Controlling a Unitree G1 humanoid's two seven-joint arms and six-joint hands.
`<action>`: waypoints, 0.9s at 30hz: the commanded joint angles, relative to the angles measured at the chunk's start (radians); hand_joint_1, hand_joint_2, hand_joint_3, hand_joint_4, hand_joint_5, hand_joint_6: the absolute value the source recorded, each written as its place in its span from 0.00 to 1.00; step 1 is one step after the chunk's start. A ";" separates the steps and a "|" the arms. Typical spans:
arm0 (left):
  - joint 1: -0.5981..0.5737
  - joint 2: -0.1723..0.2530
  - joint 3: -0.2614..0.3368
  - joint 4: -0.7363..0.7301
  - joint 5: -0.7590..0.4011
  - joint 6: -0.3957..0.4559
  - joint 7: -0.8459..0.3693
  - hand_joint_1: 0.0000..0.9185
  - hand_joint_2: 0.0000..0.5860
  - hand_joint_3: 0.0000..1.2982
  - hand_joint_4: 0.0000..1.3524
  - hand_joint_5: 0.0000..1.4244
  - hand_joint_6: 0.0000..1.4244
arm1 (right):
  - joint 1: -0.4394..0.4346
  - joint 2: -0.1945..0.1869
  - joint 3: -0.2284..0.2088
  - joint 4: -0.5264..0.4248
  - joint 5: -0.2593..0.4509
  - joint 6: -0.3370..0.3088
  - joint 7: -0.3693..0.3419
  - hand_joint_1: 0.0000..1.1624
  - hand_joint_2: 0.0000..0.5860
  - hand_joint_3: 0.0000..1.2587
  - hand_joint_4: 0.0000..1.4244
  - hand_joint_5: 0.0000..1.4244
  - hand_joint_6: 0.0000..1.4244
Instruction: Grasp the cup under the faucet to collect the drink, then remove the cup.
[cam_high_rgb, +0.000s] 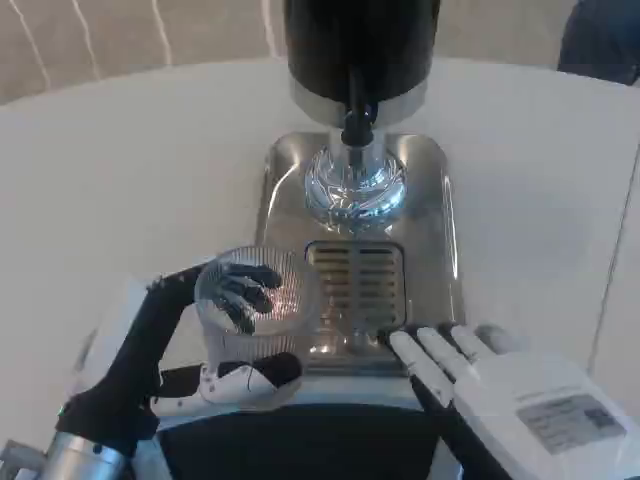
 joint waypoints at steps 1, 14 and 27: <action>0.008 -0.004 0.006 -0.027 -0.006 -0.004 0.010 0.54 0.07 0.77 0.83 0.85 0.43 | 0.006 0.033 -0.001 -0.017 -0.003 -0.005 -0.008 0.34 0.77 0.00 0.00 0.00 0.00; 0.019 -0.006 0.008 -0.037 0.002 0.003 0.013 0.54 0.07 0.77 0.83 0.85 0.43 | -0.001 0.041 0.003 -0.017 -0.005 -0.003 -0.005 0.35 0.77 0.00 0.00 0.00 0.00; -0.075 -0.052 -0.003 0.050 0.062 0.031 0.087 0.54 0.07 0.77 0.84 0.85 0.43 | 0.052 0.043 0.000 -0.017 0.002 -0.020 -0.034 0.35 0.77 0.00 0.00 0.00 0.00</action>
